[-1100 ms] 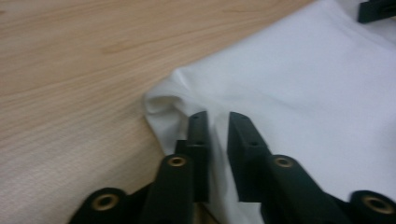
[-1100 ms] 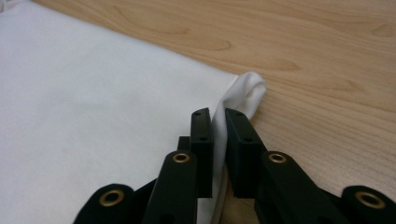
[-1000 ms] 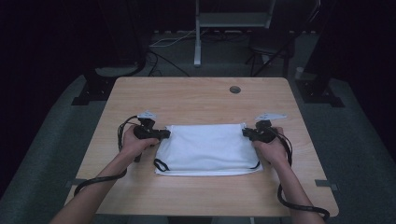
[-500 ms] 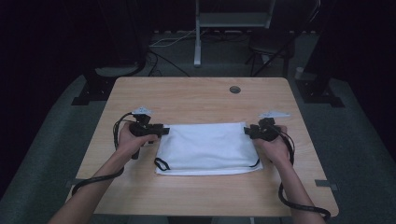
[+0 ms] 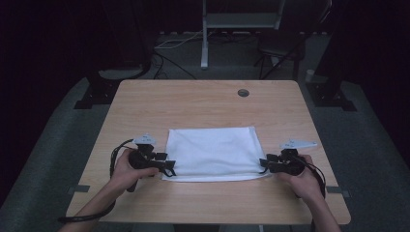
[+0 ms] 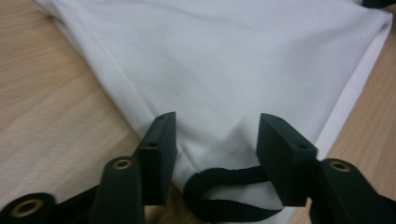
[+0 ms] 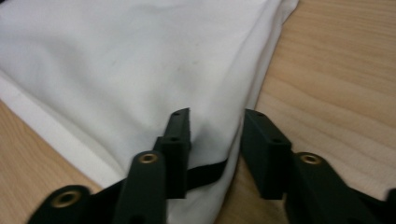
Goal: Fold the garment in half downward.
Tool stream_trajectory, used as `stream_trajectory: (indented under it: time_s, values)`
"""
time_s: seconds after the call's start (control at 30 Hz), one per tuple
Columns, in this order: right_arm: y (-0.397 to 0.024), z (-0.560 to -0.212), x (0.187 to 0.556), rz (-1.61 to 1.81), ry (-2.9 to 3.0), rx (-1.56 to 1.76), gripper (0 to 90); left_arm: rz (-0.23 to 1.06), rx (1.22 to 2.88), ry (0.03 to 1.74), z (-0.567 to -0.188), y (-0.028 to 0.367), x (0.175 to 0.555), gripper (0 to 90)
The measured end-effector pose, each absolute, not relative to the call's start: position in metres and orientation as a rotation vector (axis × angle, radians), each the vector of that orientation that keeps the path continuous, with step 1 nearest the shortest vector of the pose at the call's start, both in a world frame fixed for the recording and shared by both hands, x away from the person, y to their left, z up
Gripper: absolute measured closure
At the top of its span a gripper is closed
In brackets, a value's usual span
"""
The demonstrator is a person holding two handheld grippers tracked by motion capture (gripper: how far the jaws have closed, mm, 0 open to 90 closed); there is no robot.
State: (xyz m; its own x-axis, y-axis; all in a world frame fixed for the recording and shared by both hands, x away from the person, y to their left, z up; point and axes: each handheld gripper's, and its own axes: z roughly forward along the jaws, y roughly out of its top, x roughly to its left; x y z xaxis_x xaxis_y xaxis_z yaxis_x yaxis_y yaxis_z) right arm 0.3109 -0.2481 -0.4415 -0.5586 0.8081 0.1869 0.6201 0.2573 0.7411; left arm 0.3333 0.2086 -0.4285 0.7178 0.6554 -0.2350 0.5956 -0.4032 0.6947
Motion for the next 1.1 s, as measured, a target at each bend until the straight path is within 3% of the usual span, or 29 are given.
stream_trajectory:
  time_s: [0.07, 0.13, 0.23, 0.5, 0.7, 0.8, 0.83, 0.93, 1.1]
  values:
    - [-0.248, -0.442, 0.309, 1.191, 2.296, 1.322, 70.3, 0.112, 2.127, 0.936, -0.429, 0.207, 0.332, 59.9]
    - [-0.246, -0.443, 0.308, 1.194, 2.295, 1.311, 75.4, 0.131, 2.128, 0.932, -0.430, 0.206, 0.331, 62.1]
    - [-0.244, -0.443, 0.306, 1.185, 2.295, 1.284, 79.8, 0.148, 2.136, 0.923, -0.429, 0.206, 0.330, 76.7]
    - [-0.249, -0.433, 0.297, 1.219, 2.301, 1.274, 80.8, 0.140, 2.126, 0.913, -0.422, 0.210, 0.319, 80.8]
    - [-0.249, -0.432, 0.291, 1.169, 2.323, 1.254, 74.3, 0.107, 2.149, 0.890, -0.425, 0.211, 0.313, 72.8]
    - [-0.251, -0.435, 0.287, 1.185, 2.306, 1.260, 67.9, 0.127, 2.127, 0.882, -0.423, 0.213, 0.310, 61.4]
    - [-0.253, -0.432, 0.283, 1.228, 2.274, 1.279, 65.5, 0.153, 2.123, 0.849, -0.421, 0.215, 0.307, 51.8]
    - [-0.255, -0.426, 0.277, 1.262, 2.241, 1.251, 62.5, 0.161, 2.123, 0.804, -0.419, 0.215, 0.300, 47.5]
    - [-0.248, -0.429, 0.272, 1.256, 2.285, 1.165, 59.5, 0.216, 2.179, 0.734, -0.422, 0.209, 0.295, 47.6]
